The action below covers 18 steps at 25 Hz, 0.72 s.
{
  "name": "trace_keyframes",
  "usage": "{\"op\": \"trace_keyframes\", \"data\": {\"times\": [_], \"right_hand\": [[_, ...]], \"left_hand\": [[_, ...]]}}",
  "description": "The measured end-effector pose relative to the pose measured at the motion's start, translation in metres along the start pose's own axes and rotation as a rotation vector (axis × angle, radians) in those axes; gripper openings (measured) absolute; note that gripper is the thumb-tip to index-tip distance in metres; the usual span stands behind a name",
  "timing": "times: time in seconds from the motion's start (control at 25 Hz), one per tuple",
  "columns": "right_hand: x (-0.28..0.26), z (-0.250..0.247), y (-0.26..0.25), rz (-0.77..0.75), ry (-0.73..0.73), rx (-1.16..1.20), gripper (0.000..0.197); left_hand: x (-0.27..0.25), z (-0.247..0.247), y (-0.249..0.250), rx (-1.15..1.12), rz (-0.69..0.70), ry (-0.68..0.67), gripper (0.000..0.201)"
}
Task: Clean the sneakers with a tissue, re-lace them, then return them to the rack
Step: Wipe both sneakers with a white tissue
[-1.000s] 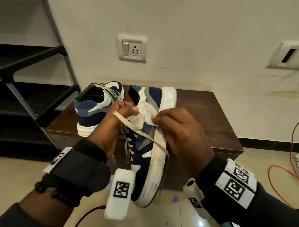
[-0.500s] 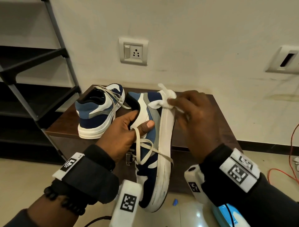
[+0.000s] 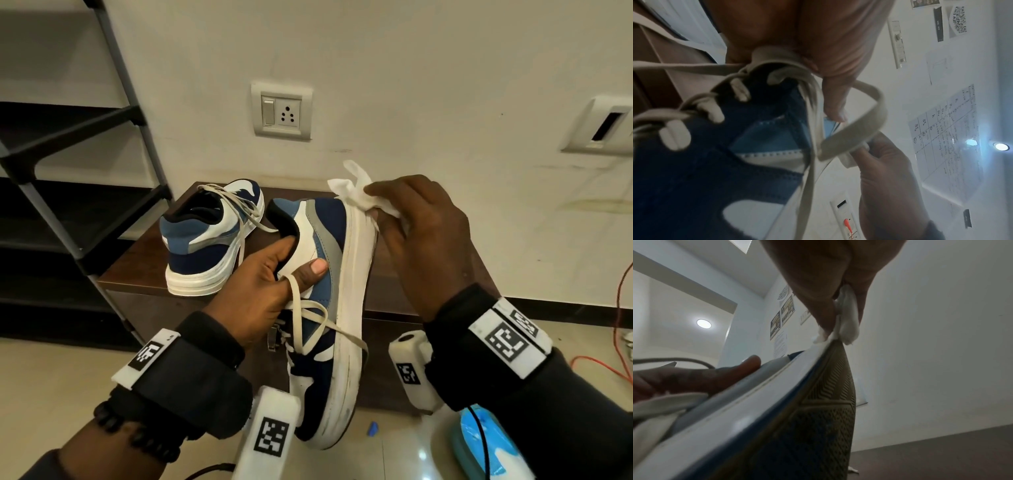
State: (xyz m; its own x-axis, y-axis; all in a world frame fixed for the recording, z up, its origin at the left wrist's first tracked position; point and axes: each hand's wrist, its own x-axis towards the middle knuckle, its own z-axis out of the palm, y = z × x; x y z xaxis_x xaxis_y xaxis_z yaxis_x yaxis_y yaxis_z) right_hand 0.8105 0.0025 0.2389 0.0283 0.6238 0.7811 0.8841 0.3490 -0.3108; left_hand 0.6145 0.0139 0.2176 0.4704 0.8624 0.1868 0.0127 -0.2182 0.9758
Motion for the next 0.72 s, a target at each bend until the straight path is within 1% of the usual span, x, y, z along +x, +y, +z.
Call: {"op": "trace_keyframes", "data": {"times": [0.16,0.28,0.4,0.48,0.64,0.72], "right_hand": [[0.007,0.002,0.000,-0.019,0.003,0.024,0.019],[0.004,0.001,-0.004,-0.038,-0.005,0.019,0.019],[-0.007,-0.004,-0.012,-0.098,-0.020,-0.032,0.023],[-0.017,-0.004,-0.015,-0.120,-0.023,-0.022,0.022],[-0.048,0.009,-0.024,-0.188,-0.133,-0.024,0.023],[-0.059,0.012,-0.027,-0.205,-0.160,-0.035,0.024]], "left_hand": [[-0.002,-0.003,-0.003,0.019,-0.005,-0.031,0.034],[-0.003,-0.003,-0.007,0.036,0.020,0.003,0.037],[-0.003,-0.002,-0.009,0.059,0.024,0.027,0.037],[-0.002,-0.001,-0.008,0.056,0.028,0.035,0.037],[0.001,-0.003,-0.009,-0.028,0.003,0.093,0.037],[0.001,-0.004,-0.010,-0.034,-0.009,0.109,0.039]]}}
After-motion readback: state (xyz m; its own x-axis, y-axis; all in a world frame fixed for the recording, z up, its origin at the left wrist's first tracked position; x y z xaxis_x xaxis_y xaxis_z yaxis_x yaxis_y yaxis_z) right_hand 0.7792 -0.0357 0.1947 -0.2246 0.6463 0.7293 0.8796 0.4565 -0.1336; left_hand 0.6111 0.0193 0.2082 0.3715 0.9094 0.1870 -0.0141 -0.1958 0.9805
